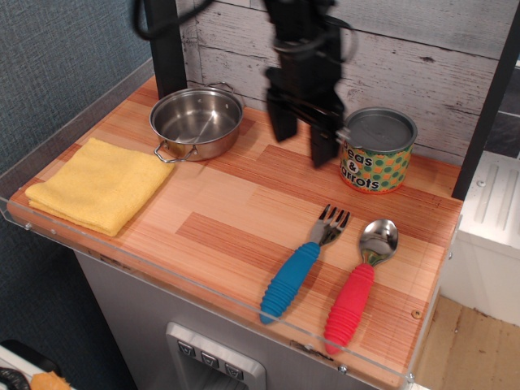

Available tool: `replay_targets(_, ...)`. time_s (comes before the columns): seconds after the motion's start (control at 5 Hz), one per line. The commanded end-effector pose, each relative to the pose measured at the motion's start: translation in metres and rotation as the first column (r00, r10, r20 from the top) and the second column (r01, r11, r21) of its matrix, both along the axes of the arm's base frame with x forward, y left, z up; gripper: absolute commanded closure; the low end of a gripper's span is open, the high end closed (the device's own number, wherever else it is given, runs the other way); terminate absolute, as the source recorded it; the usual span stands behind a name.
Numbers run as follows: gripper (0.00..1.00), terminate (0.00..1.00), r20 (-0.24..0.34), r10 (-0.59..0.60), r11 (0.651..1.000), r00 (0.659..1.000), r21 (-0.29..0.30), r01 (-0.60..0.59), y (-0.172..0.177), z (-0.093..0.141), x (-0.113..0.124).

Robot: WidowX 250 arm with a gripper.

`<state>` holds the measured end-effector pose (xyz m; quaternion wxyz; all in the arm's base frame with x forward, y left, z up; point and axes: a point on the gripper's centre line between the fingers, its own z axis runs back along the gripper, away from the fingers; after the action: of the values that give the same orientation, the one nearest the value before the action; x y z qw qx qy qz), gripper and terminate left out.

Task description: Slide the can back behind the blue and red silverware.

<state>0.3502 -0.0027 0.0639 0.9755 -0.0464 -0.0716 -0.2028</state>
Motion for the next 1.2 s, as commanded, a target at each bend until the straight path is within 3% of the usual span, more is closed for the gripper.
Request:
replay_targets(0.0, 0.0, 0.0, 0.051, 0.355, 0.934, 0.933, 0.018, -0.357, 0.063, 0.046, -0.035)
replay_targets(0.2, 0.0, 0.0, 0.084, 0.435, 0.899, 0.897, 0.011, -0.437, 0.082, 0.052, -0.049)
replay_targets(0.4, 0.0, 0.0, 0.089, 0.49, 0.868, 0.867, 0.046, -0.495, 0.082, 0.052, -0.055)
replay_targets(0.6, 0.0, 0.0, 0.098, 0.566, 0.819, 0.818, 0.042, -0.572, 0.092, 0.05, -0.062)
replay_targets(0.8, 0.0, 0.0, 0.11, 0.677, 0.731, 0.728, 0.013, -0.682, 0.112, 0.049, -0.067)
replay_targets(1.0, 0.0, 0.0, 0.138, 0.732, 0.673, 0.667, 0.009, -0.74, 0.123, 0.051, -0.074)
